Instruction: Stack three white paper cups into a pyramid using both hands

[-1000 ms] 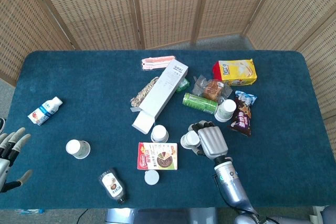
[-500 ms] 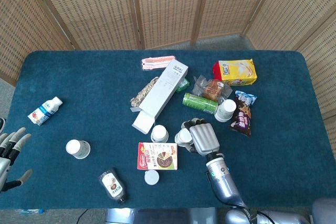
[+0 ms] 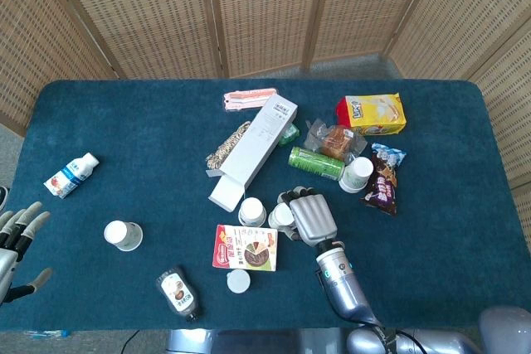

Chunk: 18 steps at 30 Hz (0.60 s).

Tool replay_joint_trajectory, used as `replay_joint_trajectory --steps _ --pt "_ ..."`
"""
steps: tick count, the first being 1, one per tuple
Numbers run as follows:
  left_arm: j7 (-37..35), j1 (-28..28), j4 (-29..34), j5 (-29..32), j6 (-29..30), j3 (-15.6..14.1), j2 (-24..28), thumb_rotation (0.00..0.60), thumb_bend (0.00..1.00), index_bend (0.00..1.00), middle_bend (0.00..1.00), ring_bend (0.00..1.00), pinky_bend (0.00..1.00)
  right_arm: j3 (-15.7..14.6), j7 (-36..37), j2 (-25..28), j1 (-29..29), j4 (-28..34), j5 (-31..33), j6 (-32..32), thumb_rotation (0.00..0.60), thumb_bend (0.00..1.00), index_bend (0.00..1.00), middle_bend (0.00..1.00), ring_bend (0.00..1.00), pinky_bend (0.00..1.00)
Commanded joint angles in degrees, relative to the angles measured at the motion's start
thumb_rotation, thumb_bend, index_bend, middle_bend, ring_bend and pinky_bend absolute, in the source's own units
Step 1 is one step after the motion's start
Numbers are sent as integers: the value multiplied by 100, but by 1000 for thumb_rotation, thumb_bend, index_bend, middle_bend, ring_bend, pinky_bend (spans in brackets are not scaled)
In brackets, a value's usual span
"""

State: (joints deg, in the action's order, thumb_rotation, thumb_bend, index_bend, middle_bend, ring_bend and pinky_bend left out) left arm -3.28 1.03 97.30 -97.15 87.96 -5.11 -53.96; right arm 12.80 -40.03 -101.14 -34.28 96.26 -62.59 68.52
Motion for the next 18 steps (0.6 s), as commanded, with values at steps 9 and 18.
replay_joint_trajectory --steps 9,18 --pt "-53 -1 -10 -1 16 -1 15 600 320 0 0 0 0 52 -205 -200 -203 -140 223 21 600 332 404 448 280 355" --pt "-84 -3 -16 -1 17 -8 25 600 320 0 0 0 0 35 -269 -333 -302 -188 234 111 600 331 403 447 279 356"
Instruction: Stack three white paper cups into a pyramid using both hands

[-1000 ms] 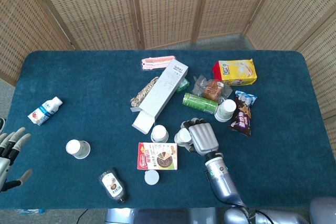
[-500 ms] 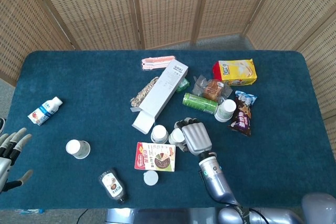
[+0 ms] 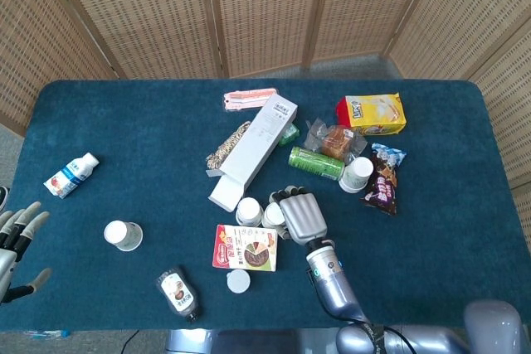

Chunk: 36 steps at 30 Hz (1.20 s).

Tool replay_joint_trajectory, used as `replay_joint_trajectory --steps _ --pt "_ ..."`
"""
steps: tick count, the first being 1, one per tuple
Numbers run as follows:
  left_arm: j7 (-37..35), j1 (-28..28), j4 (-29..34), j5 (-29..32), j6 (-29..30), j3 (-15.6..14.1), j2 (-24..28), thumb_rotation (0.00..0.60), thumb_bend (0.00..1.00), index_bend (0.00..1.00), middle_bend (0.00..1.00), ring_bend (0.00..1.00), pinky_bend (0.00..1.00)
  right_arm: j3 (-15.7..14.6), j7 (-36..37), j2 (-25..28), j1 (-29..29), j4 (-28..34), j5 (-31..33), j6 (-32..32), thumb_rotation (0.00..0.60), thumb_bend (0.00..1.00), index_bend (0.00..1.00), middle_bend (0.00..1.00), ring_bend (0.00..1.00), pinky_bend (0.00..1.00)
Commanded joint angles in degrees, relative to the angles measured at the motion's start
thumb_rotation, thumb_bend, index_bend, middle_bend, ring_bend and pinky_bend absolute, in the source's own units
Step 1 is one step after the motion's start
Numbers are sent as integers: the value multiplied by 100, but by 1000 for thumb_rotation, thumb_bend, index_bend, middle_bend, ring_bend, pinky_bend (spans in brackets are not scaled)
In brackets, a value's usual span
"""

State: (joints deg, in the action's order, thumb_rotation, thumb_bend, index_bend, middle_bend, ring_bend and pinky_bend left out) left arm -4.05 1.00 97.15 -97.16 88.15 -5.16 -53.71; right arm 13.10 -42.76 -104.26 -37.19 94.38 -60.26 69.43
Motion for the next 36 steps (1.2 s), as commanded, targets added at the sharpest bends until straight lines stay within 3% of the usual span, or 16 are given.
replay_joint_trajectory --steps 1,11,28,36 --pt "-12 0 -1 2 0 -1 2 600 319 0 0 0 0 1 -2 -27 -18 4 2 25 600 331 403 447 280 356" --pt "-55 -2 -12 -10 14 -5 11 600 320 0 0 0 0 -40 -39 -20 -51 -78 138 27 600 287 372 430 280 355" --pt "-55 -3 -7 -16 18 -8 8 600 320 0 0 0 0 -120 235 155 -22 179 -52 88 600 224 90 350 269 356" --pt "-70 -7 -9 -33 26 -18 13 600 321 0 0 0 0 -272 540 530 183 433 -412 297 600 202 47 264 240 356"
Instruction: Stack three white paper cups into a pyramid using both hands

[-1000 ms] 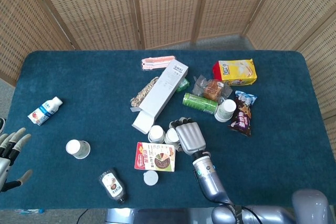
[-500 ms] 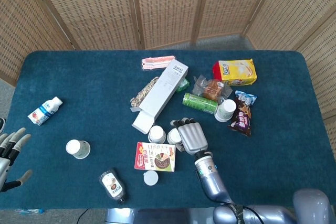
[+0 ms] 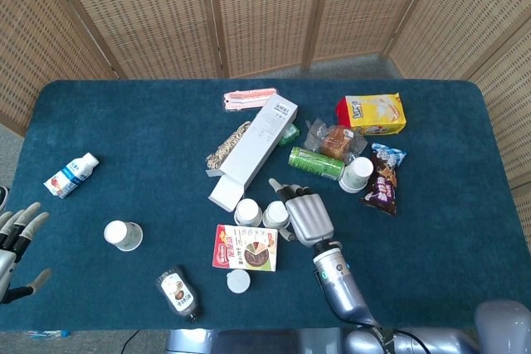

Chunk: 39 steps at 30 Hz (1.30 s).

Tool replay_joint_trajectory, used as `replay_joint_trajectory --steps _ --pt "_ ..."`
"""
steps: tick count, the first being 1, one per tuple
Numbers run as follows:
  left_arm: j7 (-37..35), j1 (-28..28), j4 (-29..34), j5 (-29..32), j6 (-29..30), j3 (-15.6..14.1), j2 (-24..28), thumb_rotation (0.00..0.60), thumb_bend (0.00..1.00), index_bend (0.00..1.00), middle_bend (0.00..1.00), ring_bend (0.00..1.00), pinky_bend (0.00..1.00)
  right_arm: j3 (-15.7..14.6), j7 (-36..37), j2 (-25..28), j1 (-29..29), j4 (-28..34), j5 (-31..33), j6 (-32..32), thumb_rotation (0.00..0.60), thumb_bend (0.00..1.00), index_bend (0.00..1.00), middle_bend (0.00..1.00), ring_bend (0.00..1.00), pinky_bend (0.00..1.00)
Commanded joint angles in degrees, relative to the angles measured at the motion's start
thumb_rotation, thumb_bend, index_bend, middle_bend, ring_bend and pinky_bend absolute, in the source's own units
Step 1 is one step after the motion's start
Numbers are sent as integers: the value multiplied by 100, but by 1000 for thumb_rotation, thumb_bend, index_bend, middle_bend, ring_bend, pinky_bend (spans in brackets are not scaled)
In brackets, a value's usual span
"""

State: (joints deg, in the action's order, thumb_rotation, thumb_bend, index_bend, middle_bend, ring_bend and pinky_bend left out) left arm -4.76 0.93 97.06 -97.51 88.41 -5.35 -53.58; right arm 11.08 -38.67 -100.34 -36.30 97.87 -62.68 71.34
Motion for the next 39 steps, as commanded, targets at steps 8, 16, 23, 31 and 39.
replay_joint_trajectory --steps 8,16,23,31,39 --pt "35 -7 13 6 2 0 -10 600 320 0 0 0 0 -262 826 733 462 333 -915 500 600 178 51 255 231 345" --pt "41 -2 21 78 -17 28 -7 600 321 0 0 0 0 -332 1687 1307 746 194 -1330 615 600 157 72 233 208 288" --pt "34 -9 30 118 -7 47 -2 600 320 0 0 0 0 -423 2555 1579 1005 -378 -1749 822 600 148 100 234 208 269" --pt "-8 16 25 218 -43 98 27 600 320 0 0 0 0 -606 3466 1897 1404 -1131 -2127 1170 600 138 115 234 180 207" --pt "110 182 -54 401 -383 169 -90 600 320 0 0 0 0 -767 3591 2255 1910 -1240 -2123 1494 600 118 108 200 84 107"
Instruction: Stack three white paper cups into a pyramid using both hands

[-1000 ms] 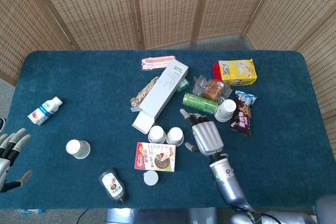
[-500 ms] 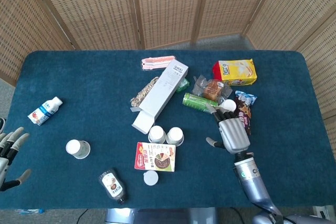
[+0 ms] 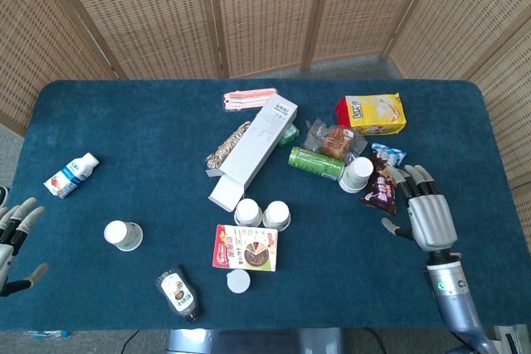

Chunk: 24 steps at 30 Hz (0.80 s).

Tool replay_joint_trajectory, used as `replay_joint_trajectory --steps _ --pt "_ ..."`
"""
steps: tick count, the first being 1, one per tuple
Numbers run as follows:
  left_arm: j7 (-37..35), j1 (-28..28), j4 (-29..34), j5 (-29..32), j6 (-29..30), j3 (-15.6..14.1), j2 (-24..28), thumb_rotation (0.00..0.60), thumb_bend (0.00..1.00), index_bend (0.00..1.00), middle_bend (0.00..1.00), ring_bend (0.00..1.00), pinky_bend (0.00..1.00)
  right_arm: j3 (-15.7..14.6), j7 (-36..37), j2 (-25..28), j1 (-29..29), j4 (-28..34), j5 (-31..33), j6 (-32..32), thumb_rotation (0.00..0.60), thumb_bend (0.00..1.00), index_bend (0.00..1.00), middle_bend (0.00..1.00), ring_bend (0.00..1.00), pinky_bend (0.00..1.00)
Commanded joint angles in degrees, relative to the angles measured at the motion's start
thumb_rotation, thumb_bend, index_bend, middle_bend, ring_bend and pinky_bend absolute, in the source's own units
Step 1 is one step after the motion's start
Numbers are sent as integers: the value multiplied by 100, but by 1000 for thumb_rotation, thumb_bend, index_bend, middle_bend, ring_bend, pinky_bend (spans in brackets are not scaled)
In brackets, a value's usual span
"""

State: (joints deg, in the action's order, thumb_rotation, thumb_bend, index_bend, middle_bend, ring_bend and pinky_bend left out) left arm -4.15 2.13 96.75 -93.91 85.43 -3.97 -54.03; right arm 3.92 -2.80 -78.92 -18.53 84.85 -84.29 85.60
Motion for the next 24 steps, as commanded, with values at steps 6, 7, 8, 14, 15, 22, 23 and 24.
replay_joint_trajectory --steps 6,7,8,14,15,22,23,24 --pt "140 227 -119 104 -258 138 -182 600 320 0 0 0 0 -47 -64 283 426 270 128 254 600 117 106 182 54 58" --pt "174 253 -128 107 -286 151 -201 600 321 0 0 0 0 -50 -102 305 463 291 145 266 600 116 105 174 43 40" --pt "212 280 -133 101 -317 158 -217 600 321 0 0 0 0 -59 -141 337 498 322 170 259 600 115 103 160 26 20" --pt "499 426 -167 61 -480 187 -355 600 320 0 0 0 0 -60 -199 596 659 632 438 60 600 94 86 59 0 0" --pt "551 455 -177 73 -519 197 -392 600 320 0 0 0 0 -47 -159 612 691 657 451 68 600 93 87 54 0 0" --pt "971 689 -34 202 -888 260 -544 600 321 0 0 0 0 26 40 628 848 685 410 187 600 94 88 51 0 0" --pt "1039 722 14 215 -942 264 -557 600 320 0 0 0 0 35 54 642 859 692 402 189 600 94 88 51 0 0" --pt "1139 764 73 232 -1013 265 -576 600 320 0 0 0 0 48 71 661 873 701 394 190 600 95 88 51 0 0"
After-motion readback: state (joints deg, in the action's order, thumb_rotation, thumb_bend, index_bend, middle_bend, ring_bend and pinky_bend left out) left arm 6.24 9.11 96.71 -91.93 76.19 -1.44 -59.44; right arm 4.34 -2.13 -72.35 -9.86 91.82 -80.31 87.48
